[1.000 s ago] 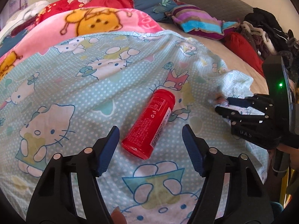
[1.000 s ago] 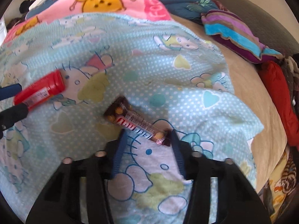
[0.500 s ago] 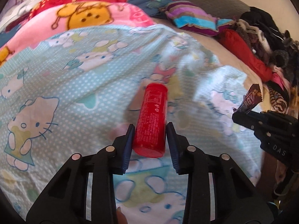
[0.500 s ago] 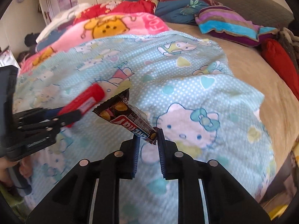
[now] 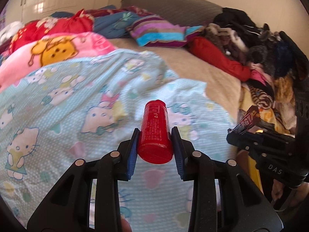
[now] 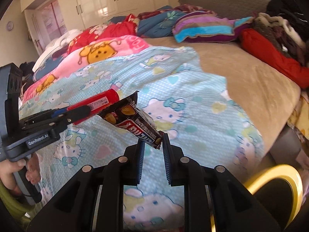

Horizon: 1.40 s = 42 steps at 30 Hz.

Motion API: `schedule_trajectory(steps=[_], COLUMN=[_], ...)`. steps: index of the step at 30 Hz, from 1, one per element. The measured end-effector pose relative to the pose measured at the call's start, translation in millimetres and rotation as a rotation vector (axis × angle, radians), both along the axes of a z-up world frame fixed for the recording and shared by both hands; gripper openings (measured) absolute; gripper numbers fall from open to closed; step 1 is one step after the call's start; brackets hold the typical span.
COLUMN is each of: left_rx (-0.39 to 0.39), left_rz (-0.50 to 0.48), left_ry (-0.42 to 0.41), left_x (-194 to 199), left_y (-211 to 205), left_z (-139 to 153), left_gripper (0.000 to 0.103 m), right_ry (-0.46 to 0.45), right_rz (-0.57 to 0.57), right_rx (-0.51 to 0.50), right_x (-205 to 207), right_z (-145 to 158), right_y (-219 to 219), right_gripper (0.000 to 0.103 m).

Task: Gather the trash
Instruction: 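Carry the red tube and chocolate bar over the yellow-rimmed bin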

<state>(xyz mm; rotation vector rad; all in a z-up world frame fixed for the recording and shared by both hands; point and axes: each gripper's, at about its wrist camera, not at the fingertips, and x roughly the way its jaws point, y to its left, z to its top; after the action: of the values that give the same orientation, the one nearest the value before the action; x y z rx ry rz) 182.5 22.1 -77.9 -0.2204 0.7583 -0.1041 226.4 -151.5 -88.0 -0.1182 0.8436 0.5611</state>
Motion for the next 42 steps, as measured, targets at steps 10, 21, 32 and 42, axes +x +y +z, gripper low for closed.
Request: schedule_trajectory(steps=[10,21,32,42], left_rx=[0.008,0.023,0.038,0.060], left_rz=[-0.102,-0.205,-0.285,-0.368], left_ry=[-0.051,-0.090,-0.110,-0.106], left_x=[-11.4,-22.7,-35.4,-47.5], left_y=[-52.1,-104.2,-142.0,-178.9], left_z=[24.0,40.5,50.2,50.0], left_gripper=[0.026,0.026,0.026,0.026], right_ry=[-0.011,-0.014,-0.026,-0.030], right_rz=[-0.111,-0.240,-0.326,-0.383], right_rx=[0.047,0.080,0.084,0.094], right_x=[-27.1,-52.6,-72.0,-86.5], right_z=[10.1,14.7,14.2,14.3], right_y=[-64.9,-136.2,-183.7,-212.8], right_gripper=[0.018,0.018,0.018,0.018])
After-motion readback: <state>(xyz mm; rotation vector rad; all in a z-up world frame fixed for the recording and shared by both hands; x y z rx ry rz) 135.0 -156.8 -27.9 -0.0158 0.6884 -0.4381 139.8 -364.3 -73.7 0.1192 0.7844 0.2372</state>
